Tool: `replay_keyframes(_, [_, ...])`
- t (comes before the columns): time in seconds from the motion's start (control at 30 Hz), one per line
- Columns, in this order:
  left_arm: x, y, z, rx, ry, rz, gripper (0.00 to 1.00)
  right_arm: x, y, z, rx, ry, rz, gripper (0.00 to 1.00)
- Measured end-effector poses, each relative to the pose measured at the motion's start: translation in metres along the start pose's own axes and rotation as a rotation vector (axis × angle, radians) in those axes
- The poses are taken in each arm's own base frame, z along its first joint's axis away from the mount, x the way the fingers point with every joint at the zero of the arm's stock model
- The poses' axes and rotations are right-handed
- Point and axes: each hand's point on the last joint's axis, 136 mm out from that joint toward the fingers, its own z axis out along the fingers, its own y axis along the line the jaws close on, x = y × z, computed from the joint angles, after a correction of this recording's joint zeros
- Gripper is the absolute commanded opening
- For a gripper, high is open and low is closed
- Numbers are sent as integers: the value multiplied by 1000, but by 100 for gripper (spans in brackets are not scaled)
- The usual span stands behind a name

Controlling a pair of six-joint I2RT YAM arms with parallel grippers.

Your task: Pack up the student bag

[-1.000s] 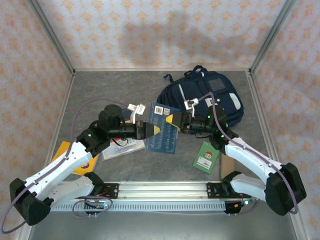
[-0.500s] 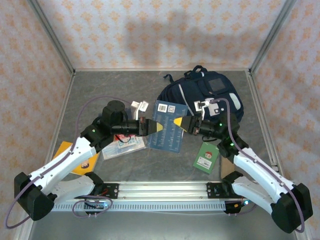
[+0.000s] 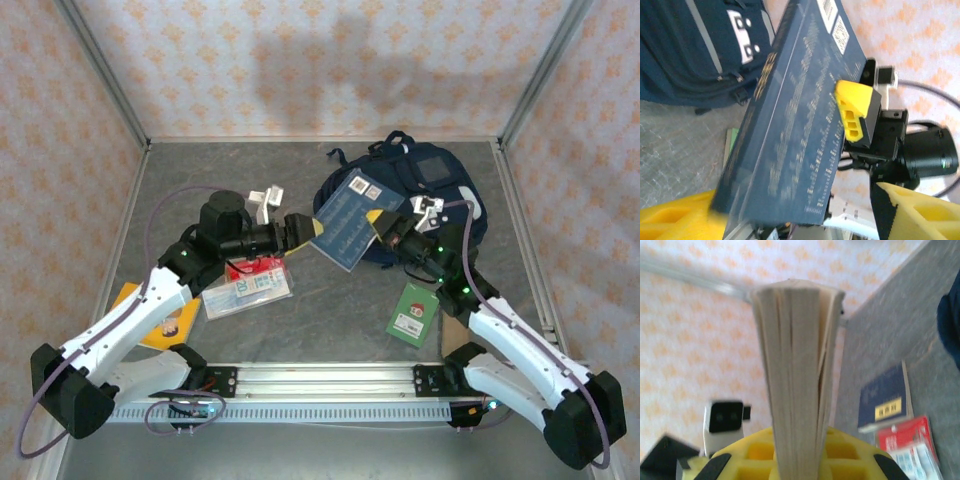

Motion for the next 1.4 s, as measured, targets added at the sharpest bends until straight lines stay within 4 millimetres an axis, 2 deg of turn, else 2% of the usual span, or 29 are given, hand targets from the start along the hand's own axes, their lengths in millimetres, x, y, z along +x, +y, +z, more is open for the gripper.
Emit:
replay_keyframes(0.1, [-15,-4,0,18,-81,-54,78,-21,0,6,17,-101,65,0])
replay_keyframes(0.17, [-26,-9,-2,37,-140,-82,79,-35,7,12,10,-157,110,0])
replay_keyframes(0.37, [-53,-29,-4,120,-268,-119,79,-60,45,23,-76,-251,177,0])
replay_keyframes(0.53, [-59,-34,11,155,-292,-158,79,-62,63,23,-124,-279,199,0])
replay_keyframes(0.8, [-60,-43,29,190,-285,-158,77,-53,68,27,-141,-265,211,0])
replay_keyframes(0.9, [-65,-49,31,212,-298,-160,67,-53,69,27,-144,-268,210,0])
replay_keyframes(1.03, [-71,-54,35,234,-307,-166,45,-53,69,27,-144,-271,211,0])
replay_keyframes(1.17, [-75,-61,37,253,-310,-162,28,-53,69,24,-139,-285,211,0])
replay_keyframes(1.3, [-75,-68,38,279,-307,-158,19,-54,68,17,-130,-313,214,0])
replay_keyframes(1.4, [-74,-69,39,282,-305,-154,21,-54,66,16,-122,-323,216,0])
